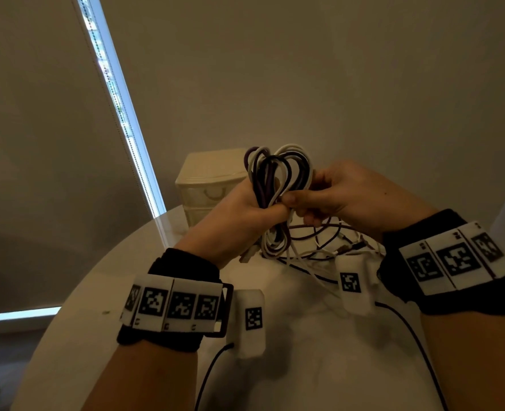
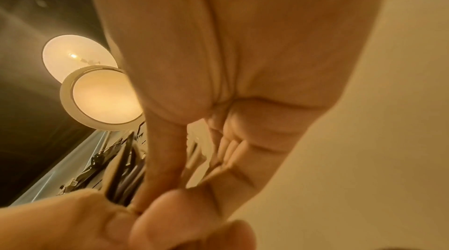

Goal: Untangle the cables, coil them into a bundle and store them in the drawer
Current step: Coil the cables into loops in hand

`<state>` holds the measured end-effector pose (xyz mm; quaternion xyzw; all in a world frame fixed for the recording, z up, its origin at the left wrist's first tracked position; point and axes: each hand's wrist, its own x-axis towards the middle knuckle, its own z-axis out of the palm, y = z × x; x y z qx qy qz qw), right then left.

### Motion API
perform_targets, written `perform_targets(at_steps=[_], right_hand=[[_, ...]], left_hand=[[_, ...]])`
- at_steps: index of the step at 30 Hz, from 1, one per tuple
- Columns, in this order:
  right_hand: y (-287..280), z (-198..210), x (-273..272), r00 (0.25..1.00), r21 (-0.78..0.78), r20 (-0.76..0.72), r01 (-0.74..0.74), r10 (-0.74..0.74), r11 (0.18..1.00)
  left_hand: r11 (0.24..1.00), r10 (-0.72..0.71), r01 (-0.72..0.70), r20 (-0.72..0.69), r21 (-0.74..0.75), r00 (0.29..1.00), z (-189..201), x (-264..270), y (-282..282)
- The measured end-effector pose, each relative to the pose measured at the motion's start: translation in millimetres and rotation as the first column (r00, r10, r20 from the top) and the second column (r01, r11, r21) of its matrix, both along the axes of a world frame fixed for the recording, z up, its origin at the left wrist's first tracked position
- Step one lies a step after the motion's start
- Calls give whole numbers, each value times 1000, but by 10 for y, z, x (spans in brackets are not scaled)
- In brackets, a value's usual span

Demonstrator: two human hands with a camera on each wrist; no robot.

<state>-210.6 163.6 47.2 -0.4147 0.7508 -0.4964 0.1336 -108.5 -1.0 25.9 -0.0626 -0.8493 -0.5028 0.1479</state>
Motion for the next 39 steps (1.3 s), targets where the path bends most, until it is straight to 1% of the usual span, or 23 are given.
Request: perform_targets(at_steps=[2, 3, 4, 7, 9, 11, 12, 13, 14, 16, 17, 19, 21, 22, 24, 26, 27, 29, 31, 33, 35, 37, 39], right_hand=[[-11, 2, -8, 993, -50, 113, -25, 30, 998], [-13, 3, -13, 993, -51, 117, -26, 32, 998], [-9, 11, -7, 996, -41, 86, -20, 23, 999], [19, 52, 26, 994, -11, -111, 18, -19, 1000], [18, 76, 65, 979, -56, -198, 39, -49, 998], [5, 75, 56, 976, -114, -192, 79, -100, 990], [12, 68, 41, 977, -102, -182, 92, -109, 991], [19, 54, 33, 981, -40, -177, 79, -85, 996], [18, 24, 34, 985, 62, -171, 43, -32, 997], [-24, -71, 54, 983, 255, -157, -51, 94, 966], [-78, -127, 70, 978, 286, -157, -88, 137, 954], [-220, -226, 89, 967, 238, -192, -119, 167, 964], [-358, -315, 59, 958, 121, -243, -124, 150, 985], [-402, -351, 47, 961, 59, -241, -127, 137, 990], [-437, -414, 16, 972, -12, -173, -160, 156, 987], [-437, -457, 13, 971, -5, -118, -210, 208, 978], [-437, -481, 6, 969, 16, -135, -207, 207, 978], [-434, -533, -44, 962, 51, -238, -125, 134, 991], [-396, -575, -156, 940, 81, -340, 8, 20, 997], [-315, -575, -279, 909, 97, -404, 152, -100, 984], [-194, -531, -387, 903, 69, -382, 242, -198, 968], [-77, -447, -425, 907, 17, -340, 270, -248, 963], [-29, -353, -421, 889, -29, -369, 282, -273, 959]], left_hand=[[1000, 19, -19, 6, 15, 1000, -13, -21, -1], [1000, 25, -26, 11, 18, 1000, -13, -29, 6], [1000, 23, -23, 9, 14, 1000, -8, -27, 20], [1000, 2, -3, 9, 21, 1000, 8, -19, 17], [998, -1, 1, -5, 56, 1000, 19, 4, -6], [991, 111, -102, -101, 88, 989, 7, 1, -58], [976, 193, -172, -161, 133, 968, -5, 0, -82], [954, 263, -223, -203, 203, 943, -19, 1, -104], [930, 311, -247, -224, 273, 924, -21, 6, -117], [884, 333, -209, -249, 418, 909, -12, 10, -129], [857, 323, -166, -256, 489, 911, 3, 14, -130], [801, 307, -99, -264, 590, 914, 60, 29, -111], [752, 297, -41, -283, 658, 912, 119, 57, -100], [732, 286, -12, -292, 682, 913, 141, 76, -102], [709, 254, 29, -294, 704, 921, 169, 108, -109], [705, 219, 44, -276, 708, 936, 181, 127, -86], [706, 205, 50, -271, 707, 940, 176, 127, -71], [709, 173, 73, -273, 701, 946, 170, 123, -27], [716, 115, 110, -273, 689, 955, 172, 124, -12], [764, 75, 96, -235, 638, 969, 179, 142, -47], [844, 94, 19, -182, 536, 979, 175, 164, -107], [920, 143, -77, -146, 383, 979, 134, 164, -163], [963, 165, -135, -114, 235, 980, 83, 149, -180]])
